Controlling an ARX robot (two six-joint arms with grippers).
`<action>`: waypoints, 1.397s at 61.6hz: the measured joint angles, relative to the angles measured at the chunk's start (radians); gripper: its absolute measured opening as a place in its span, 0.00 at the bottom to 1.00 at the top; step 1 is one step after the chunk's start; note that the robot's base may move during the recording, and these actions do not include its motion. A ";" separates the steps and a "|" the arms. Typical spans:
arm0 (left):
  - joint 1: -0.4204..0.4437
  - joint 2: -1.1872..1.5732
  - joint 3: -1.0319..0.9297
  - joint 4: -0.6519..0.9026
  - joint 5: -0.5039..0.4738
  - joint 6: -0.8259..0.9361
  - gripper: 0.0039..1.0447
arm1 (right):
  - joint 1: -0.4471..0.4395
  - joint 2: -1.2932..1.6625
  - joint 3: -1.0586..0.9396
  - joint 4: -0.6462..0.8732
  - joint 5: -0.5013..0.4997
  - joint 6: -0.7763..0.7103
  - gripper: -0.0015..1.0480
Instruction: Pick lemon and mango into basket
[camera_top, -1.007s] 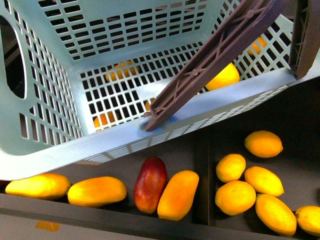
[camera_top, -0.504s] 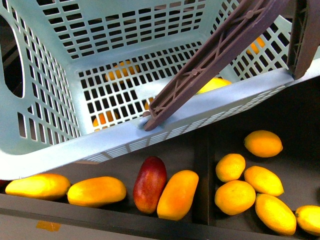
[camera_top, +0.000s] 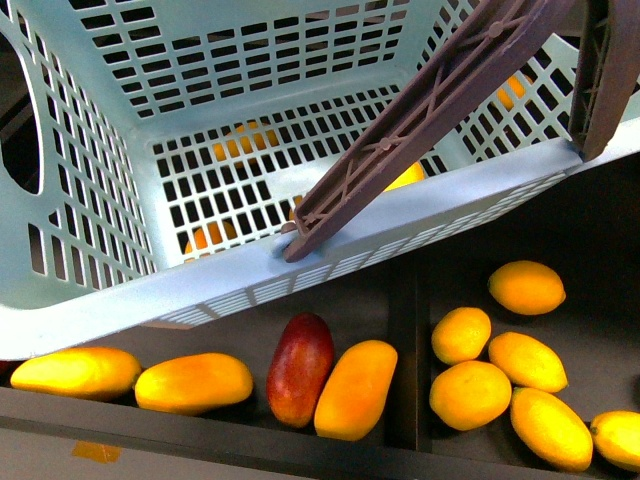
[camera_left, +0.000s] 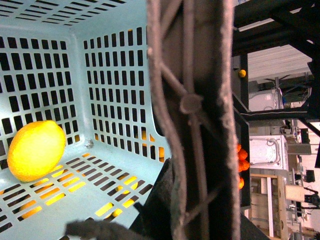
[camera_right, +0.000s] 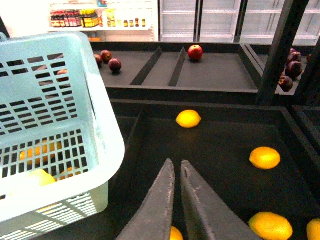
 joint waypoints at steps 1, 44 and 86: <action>0.000 0.000 0.000 0.000 0.000 0.000 0.05 | 0.000 0.000 0.000 0.000 0.000 0.000 0.32; -0.012 0.000 0.000 0.000 0.025 -0.010 0.05 | -0.003 -0.003 0.000 0.000 0.000 0.000 0.92; -0.003 0.001 0.000 0.000 0.003 0.000 0.05 | -0.003 -0.006 -0.004 -0.002 0.000 0.000 0.92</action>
